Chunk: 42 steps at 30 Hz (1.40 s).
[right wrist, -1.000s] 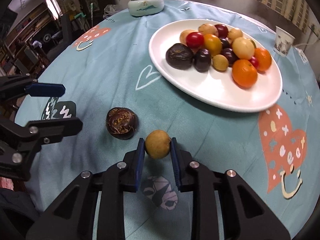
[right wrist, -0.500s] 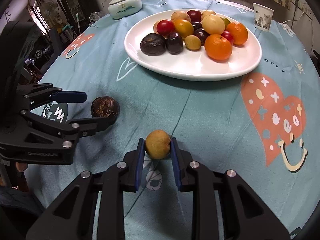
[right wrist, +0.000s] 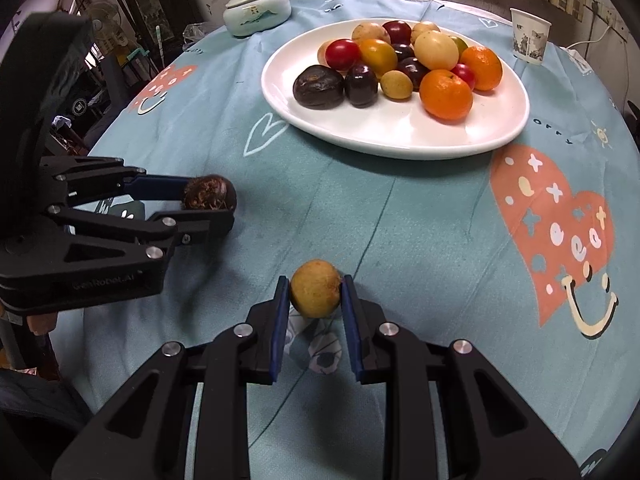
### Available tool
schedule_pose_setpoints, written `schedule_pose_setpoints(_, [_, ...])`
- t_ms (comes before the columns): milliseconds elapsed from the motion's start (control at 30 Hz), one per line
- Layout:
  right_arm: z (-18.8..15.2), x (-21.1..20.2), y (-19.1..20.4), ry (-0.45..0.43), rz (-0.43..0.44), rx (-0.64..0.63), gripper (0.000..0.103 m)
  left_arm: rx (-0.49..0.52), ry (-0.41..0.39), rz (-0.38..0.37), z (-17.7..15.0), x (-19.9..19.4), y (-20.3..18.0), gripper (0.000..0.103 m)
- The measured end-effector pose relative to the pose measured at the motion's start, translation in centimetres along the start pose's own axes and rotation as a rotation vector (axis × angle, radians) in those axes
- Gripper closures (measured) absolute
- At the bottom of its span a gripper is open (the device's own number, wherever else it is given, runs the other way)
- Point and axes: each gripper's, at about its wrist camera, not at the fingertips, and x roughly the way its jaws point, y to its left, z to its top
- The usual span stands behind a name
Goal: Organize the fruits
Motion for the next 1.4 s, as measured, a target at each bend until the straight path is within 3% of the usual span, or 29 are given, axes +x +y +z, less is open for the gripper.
schedule_pose_setpoints(500, [-1.9, -2.9, 1.7, -0.05, 0.007, -0.002, 0.077, 0.057, -0.132, -0.011, -0.9, -6.3, -2.4, 0.057])
schedule_pose_setpoints(1000, [-2.0, -2.1, 1.4, -0.031, 0.03, 0.001, 0.077, 0.054, -0.139, -0.023, -0.2, -6.5, -2.4, 0.057])
schedule_pose_setpoints(1200, [-1.7, -2.2, 1.6, -0.038, 0.027, -0.004, 0.077, 0.028, -0.167, -0.035, -0.2, -7.3, -1.3, 0.057])
schedule_pose_setpoints(1400, [-1.7, -3.6, 2.0, -0.069, 0.02, -0.006, 0.077, -0.036, -0.183, -0.04, -2.4, -8.4, 1.6, 0.057])
